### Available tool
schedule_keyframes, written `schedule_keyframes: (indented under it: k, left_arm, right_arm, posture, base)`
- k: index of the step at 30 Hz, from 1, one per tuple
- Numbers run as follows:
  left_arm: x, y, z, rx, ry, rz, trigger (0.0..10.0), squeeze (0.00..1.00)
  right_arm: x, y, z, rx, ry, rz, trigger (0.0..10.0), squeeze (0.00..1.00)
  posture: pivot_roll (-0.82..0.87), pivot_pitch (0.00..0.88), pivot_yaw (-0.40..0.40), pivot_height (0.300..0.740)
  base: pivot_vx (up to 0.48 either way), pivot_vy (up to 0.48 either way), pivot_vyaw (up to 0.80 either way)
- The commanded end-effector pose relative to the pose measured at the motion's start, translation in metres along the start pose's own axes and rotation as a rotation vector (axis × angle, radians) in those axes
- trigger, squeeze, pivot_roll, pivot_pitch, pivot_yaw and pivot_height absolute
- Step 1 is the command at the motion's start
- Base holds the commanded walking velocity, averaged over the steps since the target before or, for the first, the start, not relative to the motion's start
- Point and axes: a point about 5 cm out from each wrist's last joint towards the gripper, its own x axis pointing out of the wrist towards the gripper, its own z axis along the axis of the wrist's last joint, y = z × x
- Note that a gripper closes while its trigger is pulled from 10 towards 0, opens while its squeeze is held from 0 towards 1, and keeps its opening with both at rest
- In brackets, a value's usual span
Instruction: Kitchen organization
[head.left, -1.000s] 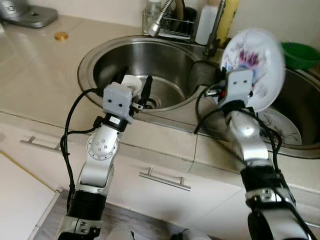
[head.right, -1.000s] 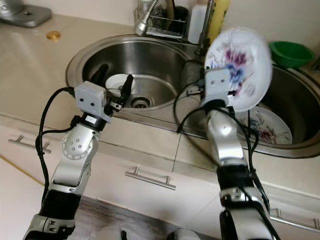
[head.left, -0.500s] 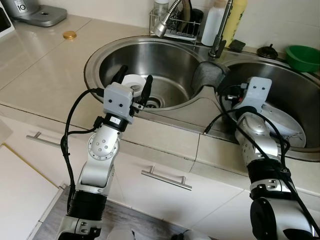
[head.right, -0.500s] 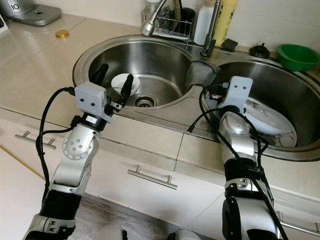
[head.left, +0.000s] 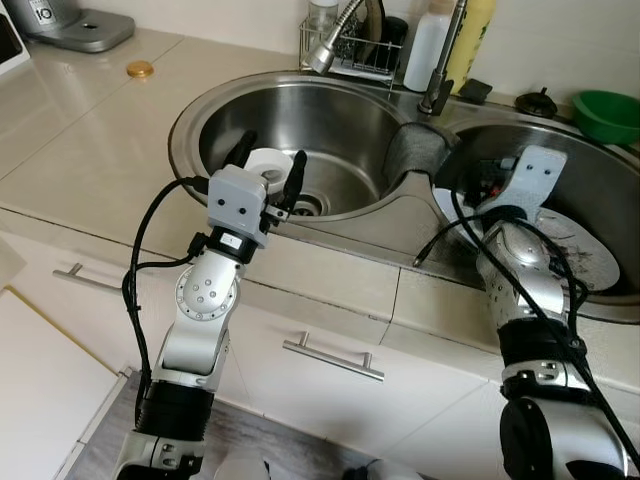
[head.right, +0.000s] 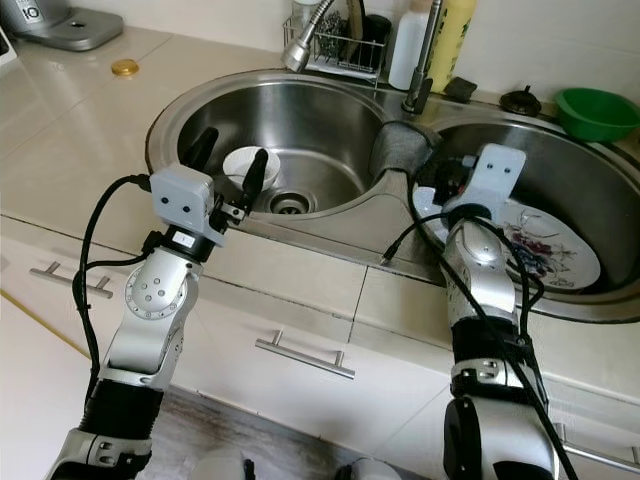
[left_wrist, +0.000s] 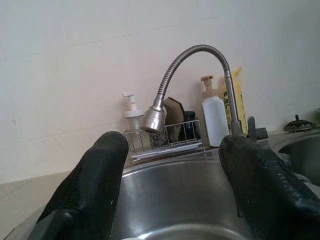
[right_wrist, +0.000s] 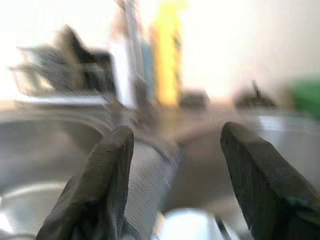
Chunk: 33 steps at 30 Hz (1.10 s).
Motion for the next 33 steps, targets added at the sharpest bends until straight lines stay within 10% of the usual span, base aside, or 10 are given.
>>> schedule_keyframes:
  k: [1,5,6,7,33]
  left_arm:
    - [0.001,-0.002,0.002,-0.004,-0.012,-0.009,10.0,0.0]
    - [0.001,-0.001,0.002,-0.008,-0.007,-0.01,10.0,0.0]
    - [0.0,-0.001,0.002,-0.009,-0.004,-0.009,10.0,0.0]
    - [0.0,-0.001,0.002,-0.01,-0.004,-0.009,10.0,0.0]
    - [-0.001,-0.002,0.002,-0.018,-0.003,-0.016,10.0,0.0]
  right_arm:
    - [-0.007,0.013,0.008,-0.058,-0.072,0.079,10.0,1.0]
    - [-0.018,0.024,0.011,-0.111,-0.128,0.14,10.0,0.96]
    - [-0.024,0.028,0.012,-0.134,-0.154,0.166,10.0,0.67]
    - [-0.029,0.031,0.011,-0.141,-0.165,0.188,10.0,0.0]
    - [-0.048,0.031,0.009,-0.205,-0.205,0.183,10.0,0.0]
  posture:
    - [0.17,0.0,-0.073,0.74]
    - [0.16,0.0,-0.073,0.74]
    - [0.16,0.0,-0.073,0.74]
    - [0.16,0.0,-0.071,0.74]
    - [0.16,0.0,-0.07,0.74]
  base:
    - [0.0,0.0,0.0]
    - [0.0,0.0,0.0]
    - [0.0,0.0,0.0]
    - [0.0,0.0,0.0]
    - [-0.29,0.0,0.0]
